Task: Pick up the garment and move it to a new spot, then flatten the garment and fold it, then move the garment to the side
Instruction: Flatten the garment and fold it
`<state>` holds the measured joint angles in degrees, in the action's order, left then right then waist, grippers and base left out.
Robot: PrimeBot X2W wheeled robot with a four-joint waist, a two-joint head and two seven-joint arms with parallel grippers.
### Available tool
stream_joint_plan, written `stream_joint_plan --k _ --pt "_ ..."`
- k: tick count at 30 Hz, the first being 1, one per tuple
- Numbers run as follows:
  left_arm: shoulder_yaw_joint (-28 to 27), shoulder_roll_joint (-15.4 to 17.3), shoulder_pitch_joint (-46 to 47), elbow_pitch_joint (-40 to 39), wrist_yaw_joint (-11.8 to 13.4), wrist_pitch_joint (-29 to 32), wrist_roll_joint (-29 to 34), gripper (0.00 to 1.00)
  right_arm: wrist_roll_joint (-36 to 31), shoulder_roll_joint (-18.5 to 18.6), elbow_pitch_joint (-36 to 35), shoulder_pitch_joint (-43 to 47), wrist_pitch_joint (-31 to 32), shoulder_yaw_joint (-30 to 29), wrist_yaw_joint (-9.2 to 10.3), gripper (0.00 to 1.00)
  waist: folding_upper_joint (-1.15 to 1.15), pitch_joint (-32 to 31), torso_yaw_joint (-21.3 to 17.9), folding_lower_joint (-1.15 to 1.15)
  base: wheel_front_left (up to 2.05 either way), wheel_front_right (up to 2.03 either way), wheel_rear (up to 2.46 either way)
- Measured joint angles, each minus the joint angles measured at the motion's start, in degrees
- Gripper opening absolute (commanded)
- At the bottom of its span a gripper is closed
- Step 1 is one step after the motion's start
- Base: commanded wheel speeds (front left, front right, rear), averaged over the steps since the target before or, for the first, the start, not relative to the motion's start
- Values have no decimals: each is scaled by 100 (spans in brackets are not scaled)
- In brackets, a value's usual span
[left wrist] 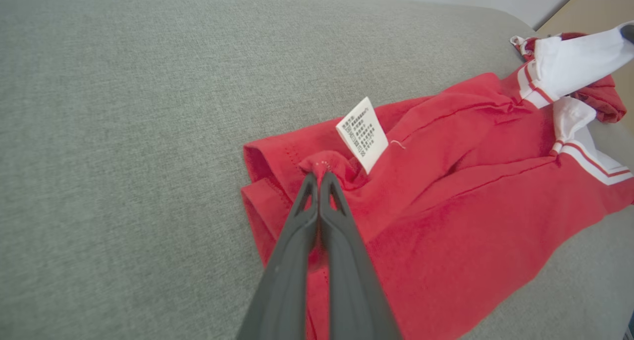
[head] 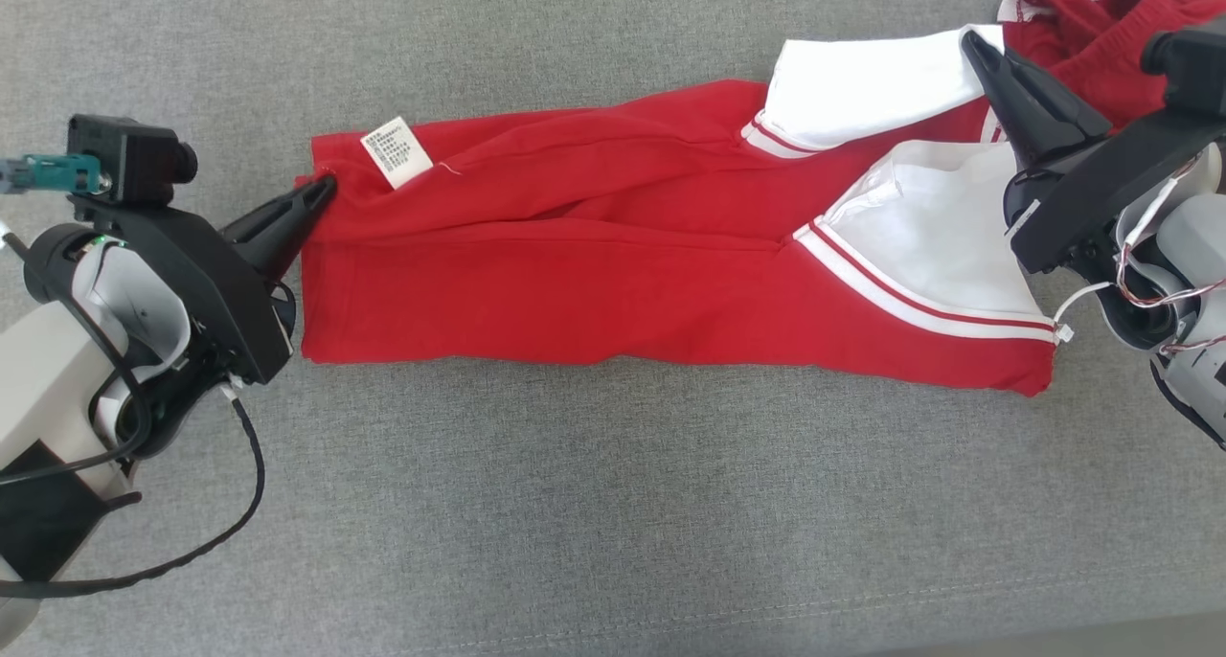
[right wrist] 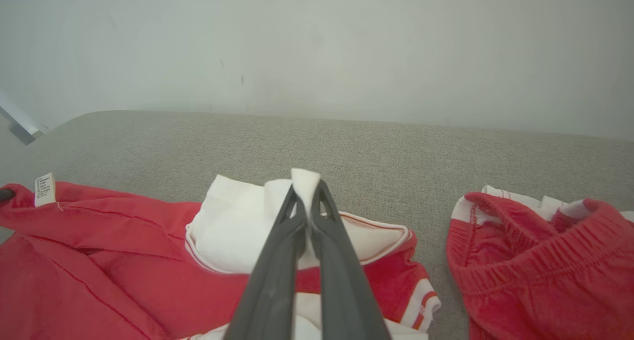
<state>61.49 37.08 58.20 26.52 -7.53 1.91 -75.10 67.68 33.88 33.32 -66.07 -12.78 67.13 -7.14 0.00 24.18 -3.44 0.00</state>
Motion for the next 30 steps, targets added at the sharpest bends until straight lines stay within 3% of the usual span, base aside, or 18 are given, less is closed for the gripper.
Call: stream_joint_plan --k 30 --pt "552 104 -6 43 0 -358 -99 0 501 286 -444 706 -142 385 0 0 0 -163 -87 0 0 0 0"
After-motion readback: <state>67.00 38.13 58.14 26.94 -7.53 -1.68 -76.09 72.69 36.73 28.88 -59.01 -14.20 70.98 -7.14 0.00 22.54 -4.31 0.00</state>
